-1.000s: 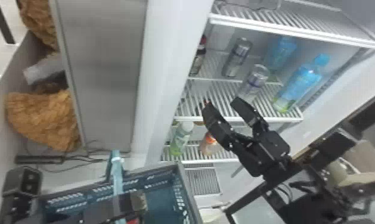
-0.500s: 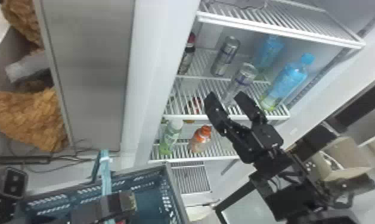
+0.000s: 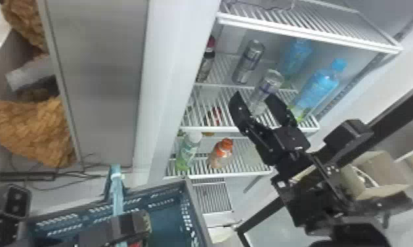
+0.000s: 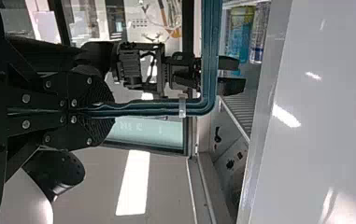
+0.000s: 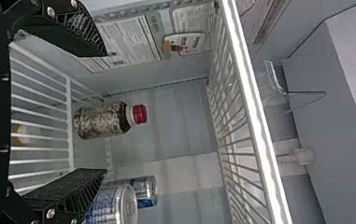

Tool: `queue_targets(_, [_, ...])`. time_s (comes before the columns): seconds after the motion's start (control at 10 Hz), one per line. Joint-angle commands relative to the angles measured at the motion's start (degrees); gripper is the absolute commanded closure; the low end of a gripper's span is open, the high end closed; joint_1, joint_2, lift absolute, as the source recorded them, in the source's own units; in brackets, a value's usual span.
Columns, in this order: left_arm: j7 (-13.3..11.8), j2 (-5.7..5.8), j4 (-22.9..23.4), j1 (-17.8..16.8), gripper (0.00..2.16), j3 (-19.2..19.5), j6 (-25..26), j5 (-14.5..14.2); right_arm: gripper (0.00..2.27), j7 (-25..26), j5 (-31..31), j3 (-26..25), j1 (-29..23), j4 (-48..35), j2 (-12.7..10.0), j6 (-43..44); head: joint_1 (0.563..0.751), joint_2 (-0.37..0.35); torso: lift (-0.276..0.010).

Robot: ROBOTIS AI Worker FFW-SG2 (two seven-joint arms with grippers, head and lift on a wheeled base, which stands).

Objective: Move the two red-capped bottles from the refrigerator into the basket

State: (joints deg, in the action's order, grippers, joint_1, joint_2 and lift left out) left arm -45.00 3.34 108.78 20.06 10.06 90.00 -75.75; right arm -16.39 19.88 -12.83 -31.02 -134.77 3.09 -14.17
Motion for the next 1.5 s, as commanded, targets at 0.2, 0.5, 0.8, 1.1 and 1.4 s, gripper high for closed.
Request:
queue_targets(0.2, [0.00, 0.09, -0.01, -0.09, 1.20, -0.12, 0.03, 0.00, 0.13, 2.06, -1.82, 3.69, 4.16, 4.90, -0.02, 1.94, 0.695, -0.350, 0.000])
queue_targets(0.5, [0.00, 0.09, -0.01, -0.38, 1.20, -0.23, 0.03, 0.11, 0.13, 5.49, -3.54, 5.98, 7.26, 7.71, 0.07, 3.07, 0.695, -0.350, 0.000])
queue_targets(0.8, [0.00, 0.18, -0.01, -0.52, 1.20, -0.23, 0.03, 0.11, 0.13, 6.02, -4.91, 6.66, 12.18, 13.20, 0.25, 3.07, 0.695, -0.350, 0.000])
queue_targets(1.1, [0.00, 0.27, -0.01, -0.66, 1.20, -0.23, 0.03, 0.00, 0.13, 6.63, -5.02, 9.06, 17.52, 19.81, 0.69, 4.61, 0.695, -0.332, 0.000])
queue_targets(1.4, [0.00, 0.35, -0.01, -0.94, 1.20, -0.23, 0.03, 0.11, 0.13, 7.42, -5.82, 10.55, 21.60, 24.03, 0.86, 4.76, 0.695, -0.303, 0.000])
